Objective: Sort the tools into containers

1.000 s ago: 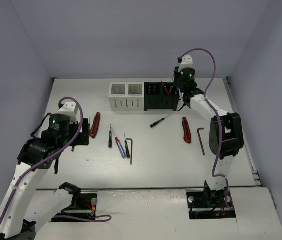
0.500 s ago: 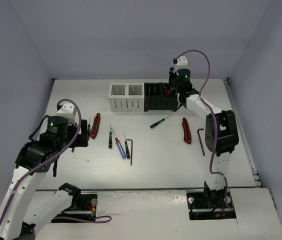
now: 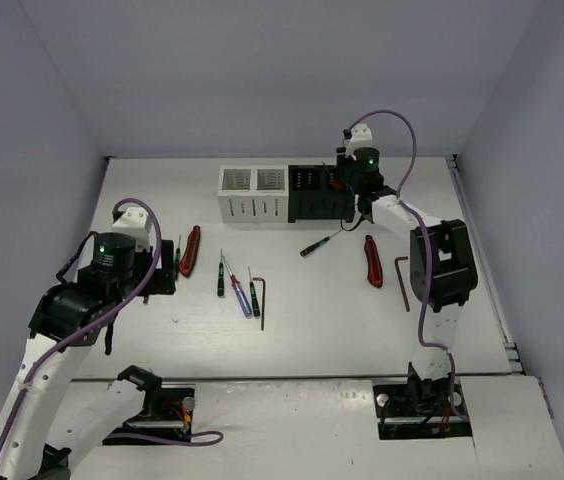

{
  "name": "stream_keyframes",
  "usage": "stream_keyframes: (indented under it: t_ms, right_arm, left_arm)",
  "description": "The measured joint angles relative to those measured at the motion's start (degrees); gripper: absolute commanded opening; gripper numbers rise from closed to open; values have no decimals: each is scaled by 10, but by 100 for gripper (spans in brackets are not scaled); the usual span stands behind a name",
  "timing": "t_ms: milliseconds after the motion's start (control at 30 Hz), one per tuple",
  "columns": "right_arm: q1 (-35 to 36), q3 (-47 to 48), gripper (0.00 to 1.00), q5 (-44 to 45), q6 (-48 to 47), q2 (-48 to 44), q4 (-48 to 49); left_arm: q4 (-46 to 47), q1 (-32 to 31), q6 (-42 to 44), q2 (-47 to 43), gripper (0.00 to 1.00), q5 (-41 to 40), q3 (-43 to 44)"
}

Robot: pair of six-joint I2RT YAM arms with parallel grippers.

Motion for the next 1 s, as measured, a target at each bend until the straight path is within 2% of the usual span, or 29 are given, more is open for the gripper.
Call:
stream_keyframes:
  t_ms: [100, 333, 700, 833, 1000]
  right_arm:
    - [0, -12, 51, 0, -2, -6, 0]
    - [0, -33, 60, -2, -2, -65, -9]
    - [12, -47, 62, 6, 23, -286, -134]
    - [79, -69, 61, 17, 49, -354, -207]
    - [168, -146, 62, 8, 105, -387, -260]
  left_arm:
    - [0, 0, 1, 0, 82, 0, 0]
    - [-2, 0, 7, -5, 82, 0, 0]
    - [-3, 0, -2, -7, 82, 16, 0]
    - [-3, 0, -20, -3, 82, 33, 0]
    - [-3, 0, -63, 18, 82, 56, 0]
